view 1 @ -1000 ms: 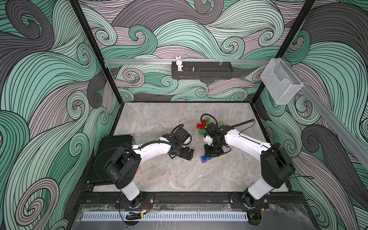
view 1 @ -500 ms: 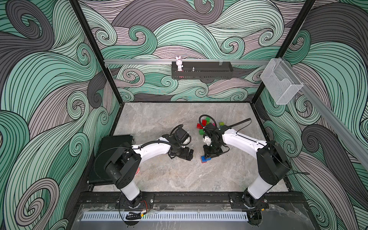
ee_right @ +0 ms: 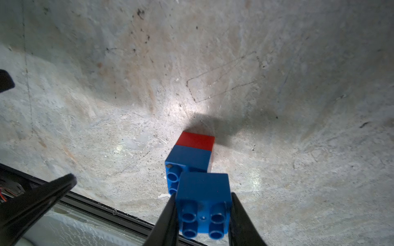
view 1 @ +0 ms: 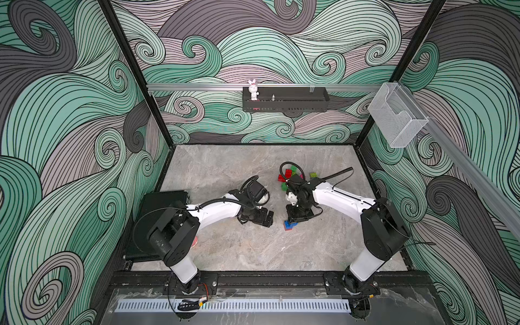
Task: Assemble the number 4 with lego
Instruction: Assemble the lego brick with the lego brick.
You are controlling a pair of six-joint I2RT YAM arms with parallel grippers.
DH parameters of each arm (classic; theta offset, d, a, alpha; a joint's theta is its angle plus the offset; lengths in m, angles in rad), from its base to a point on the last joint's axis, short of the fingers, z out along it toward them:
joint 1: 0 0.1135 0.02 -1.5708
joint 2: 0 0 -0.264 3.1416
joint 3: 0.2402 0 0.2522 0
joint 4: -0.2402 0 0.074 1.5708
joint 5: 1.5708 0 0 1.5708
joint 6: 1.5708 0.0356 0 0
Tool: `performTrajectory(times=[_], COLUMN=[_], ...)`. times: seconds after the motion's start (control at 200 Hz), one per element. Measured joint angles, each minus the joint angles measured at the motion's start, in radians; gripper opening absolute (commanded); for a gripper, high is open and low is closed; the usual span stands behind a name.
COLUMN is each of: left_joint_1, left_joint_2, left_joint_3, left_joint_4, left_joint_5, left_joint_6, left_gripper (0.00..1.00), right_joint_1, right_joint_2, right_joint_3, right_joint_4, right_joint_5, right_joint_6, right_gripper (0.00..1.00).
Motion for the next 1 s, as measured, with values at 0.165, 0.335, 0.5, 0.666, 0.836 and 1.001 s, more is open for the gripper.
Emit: performTrajectory(times=[0.165, 0.335, 0.5, 0.666, 0.836, 1.001], left_joint_1=[0.0, 0.0, 0.0, 0.0, 0.0, 0.0], left_joint_2=[0.031, 0.048, 0.048, 0.048, 0.048, 0.048], left_joint_3=[0.0, 0.0, 0.0, 0.0, 0.0, 0.0], left_joint_4=[-0.002, -0.002, -0.002, -0.002, -0.002, -0.002], left_joint_5=[0.024, 0.037, 0.039, 0.039, 0.039, 0.039], left_joint_6=[0.008, 0.011, 0.011, 0.011, 0.011, 0.017], left_gripper=[0.99, 0.99, 0.99, 0.99, 0.99, 0.99], right_joint_1=[0.006, 0.027, 0.061, 0.091, 0.098, 0.103], right_joint_2=[0.0, 0.0, 0.004, 0.01, 0.018, 0.027], right_joint_3=[-0.003, -0.003, 0.002, 0.013, 0.027, 0.043], right_joint_4=[0.005, 0.001, -0.008, -0.013, -0.027, -0.047], right_joint_5=[0.015, 0.058, 0.126, 0.169, 0.173, 0.173], right_joint_6=[0.007, 0.011, 0.026, 0.043, 0.071, 0.109], right_gripper=[0.0, 0.0, 0.0, 0.01, 0.18, 0.44])
